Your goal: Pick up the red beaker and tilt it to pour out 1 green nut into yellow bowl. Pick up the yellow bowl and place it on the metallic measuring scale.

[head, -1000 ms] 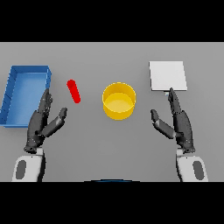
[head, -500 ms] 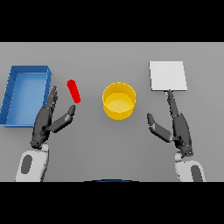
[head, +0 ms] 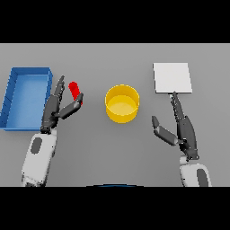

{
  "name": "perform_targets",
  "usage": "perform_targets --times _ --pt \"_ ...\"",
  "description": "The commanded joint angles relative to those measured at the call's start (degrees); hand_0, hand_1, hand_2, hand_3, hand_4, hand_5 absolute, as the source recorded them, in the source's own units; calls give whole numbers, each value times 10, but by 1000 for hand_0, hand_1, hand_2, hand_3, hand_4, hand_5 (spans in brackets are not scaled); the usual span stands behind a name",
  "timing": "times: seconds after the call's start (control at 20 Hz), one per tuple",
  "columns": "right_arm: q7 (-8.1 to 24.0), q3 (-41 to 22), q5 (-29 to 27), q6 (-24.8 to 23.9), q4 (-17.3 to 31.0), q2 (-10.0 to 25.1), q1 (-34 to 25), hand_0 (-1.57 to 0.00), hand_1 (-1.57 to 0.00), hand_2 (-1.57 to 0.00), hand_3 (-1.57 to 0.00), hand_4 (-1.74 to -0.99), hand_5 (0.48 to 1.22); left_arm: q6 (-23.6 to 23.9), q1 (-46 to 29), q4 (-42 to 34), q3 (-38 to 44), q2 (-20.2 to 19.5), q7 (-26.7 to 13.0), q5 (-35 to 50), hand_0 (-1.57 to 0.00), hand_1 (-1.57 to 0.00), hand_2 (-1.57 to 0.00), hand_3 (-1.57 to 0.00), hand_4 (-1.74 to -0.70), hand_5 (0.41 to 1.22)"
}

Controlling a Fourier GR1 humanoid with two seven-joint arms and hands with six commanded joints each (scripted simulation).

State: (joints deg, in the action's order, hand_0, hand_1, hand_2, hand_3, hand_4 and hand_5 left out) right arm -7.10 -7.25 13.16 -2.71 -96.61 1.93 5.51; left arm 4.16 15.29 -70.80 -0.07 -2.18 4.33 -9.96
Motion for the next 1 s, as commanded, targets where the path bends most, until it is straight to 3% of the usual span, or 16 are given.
perform_targets --times 0.0,0.4,0.65,0.75,0.8,0.85,0.95 --pt "3 -1 3 -2 -1 -1 1 1 1 1 1 -1233 666 -1 12 18 6 0 12 4 1 1 1 1 -1175 635" --pt "17 -2 -1 5 -12 3 3 1 1 1 1 -1257 686 34 103 154 21 8 77 -22 1 1 1 1 -1252 661" --pt "5 -2 -4 5 -15 1 9 1 1 1 1 -1261 690 47 153 226 34 11 97 -28 1 1 1 1 -1259 684" --pt "3 -4 0 4 -17 2 14 1 1 1 1 -1259 691 55 160 238 43 10 123 -24 1 -24 -41 1 -1297 715" --pt "7 2 -2 2 -16 5 8 1 1 1 1 -1255 691 60 164 252 48 14 135 -23 -93 -141 -150 -47 -1324 741" --pt "11 1 0 1 -12 5 4 1 1 1 1 -1252 690 69 168 262 53 19 141 -21 -322 -364 -358 -218 -1355 770" --pt "12 2 2 0 -17 7 6 1 1 1 1 -1245 692 80 186 285 61 25 143 -21 -772 -799 -794 -584 -1480 933"
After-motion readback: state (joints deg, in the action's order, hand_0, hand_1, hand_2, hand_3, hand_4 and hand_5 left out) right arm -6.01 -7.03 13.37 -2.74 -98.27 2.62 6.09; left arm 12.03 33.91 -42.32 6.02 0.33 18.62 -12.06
